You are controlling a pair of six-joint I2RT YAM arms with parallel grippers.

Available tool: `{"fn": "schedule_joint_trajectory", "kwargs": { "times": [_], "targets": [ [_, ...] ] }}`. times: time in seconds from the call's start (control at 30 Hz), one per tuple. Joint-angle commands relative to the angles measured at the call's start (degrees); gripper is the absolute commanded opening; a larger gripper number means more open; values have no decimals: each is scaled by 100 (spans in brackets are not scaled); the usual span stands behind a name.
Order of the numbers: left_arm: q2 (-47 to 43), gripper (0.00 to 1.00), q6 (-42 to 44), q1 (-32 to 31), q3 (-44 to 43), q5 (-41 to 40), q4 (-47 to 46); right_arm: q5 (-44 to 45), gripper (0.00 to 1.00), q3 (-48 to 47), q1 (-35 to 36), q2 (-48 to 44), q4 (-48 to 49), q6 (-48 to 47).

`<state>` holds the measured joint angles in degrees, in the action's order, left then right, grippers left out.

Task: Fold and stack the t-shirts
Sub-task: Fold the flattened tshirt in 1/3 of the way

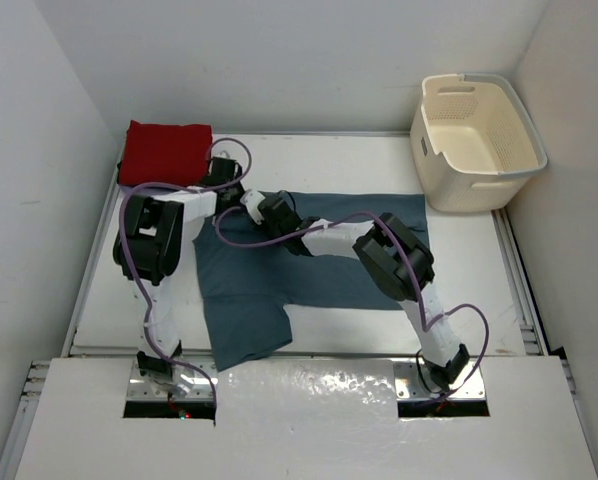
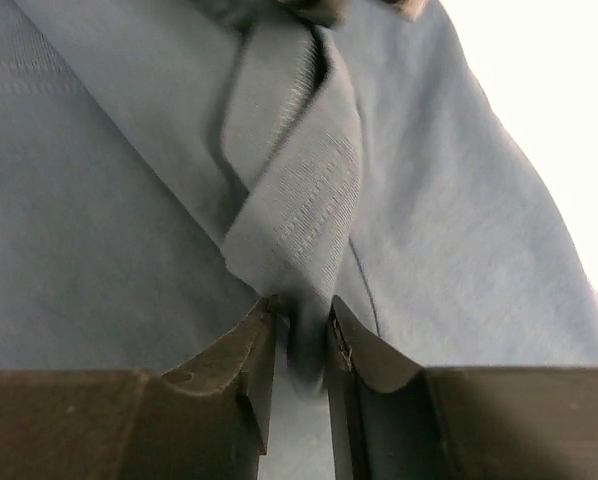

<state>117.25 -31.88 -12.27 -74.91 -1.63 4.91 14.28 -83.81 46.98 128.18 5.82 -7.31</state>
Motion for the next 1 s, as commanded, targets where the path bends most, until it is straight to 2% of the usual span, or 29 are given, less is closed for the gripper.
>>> {"fn": "schedule_joint_trajectory", "kwargs": {
  "times": [0.0,0.27,0.43,0.53,0.73,0.87,0.93,0.97],
  "targets": [
    [-457,0,15,-12,292,136,-367,-66,24,154,4,-469,455,63],
    [-1582,0,-152,-29,1408,-153,-359,-918,19,944,13,-1014,621,204],
    [-2136,0,-178,-65,1981,-356,-385,-1068,28,1086,13,-1120,587,247],
    [-2180,0,-108,-82,1937,-408,-289,-1077,33,1121,4,-1146,630,318],
    [-1698,0,24,-82,1419,-610,-131,-1296,35,893,4,-1058,534,476],
    [-1145,0,50,-74,901,-751,36,-1244,27,612,4,-839,315,450],
    [-1003,0,59,-65,742,-769,115,-1226,29,410,13,-699,218,415],
    [-924,0,76,-65,637,-734,142,-1165,33,383,4,-672,209,406]
  ]
}}
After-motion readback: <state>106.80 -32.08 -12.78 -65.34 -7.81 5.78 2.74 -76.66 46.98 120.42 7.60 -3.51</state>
